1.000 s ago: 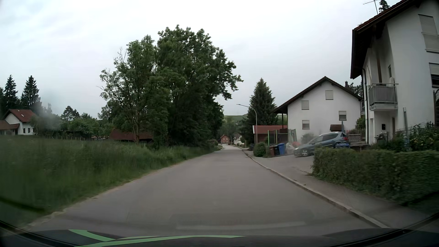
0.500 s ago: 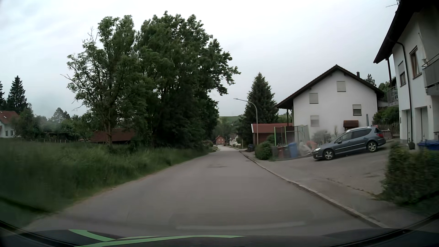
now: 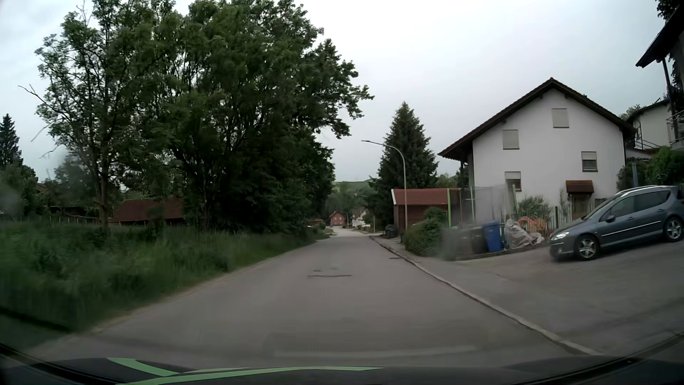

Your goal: Follow the waypoints while adhering to traffic rules and regulations

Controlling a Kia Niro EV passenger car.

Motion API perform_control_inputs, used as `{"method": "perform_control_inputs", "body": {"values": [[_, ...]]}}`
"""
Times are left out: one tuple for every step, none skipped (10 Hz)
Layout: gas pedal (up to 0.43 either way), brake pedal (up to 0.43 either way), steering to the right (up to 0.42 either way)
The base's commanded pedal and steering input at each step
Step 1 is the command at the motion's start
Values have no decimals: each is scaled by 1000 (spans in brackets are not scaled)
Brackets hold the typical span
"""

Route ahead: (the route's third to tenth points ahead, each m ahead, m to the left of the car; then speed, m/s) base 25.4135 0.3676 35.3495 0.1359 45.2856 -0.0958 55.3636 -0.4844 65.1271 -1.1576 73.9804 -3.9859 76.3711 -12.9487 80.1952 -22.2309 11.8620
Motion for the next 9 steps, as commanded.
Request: {"method": "perform_control_inputs", "body": {"values": [[0, 110, 6], [0, 110, 5], [0, 104, 5], [0, 110, 5], [0, 104, 5], [0, 104, 5], [0, 110, 5], [0, 110, 5], [0, 110, 4]]}}
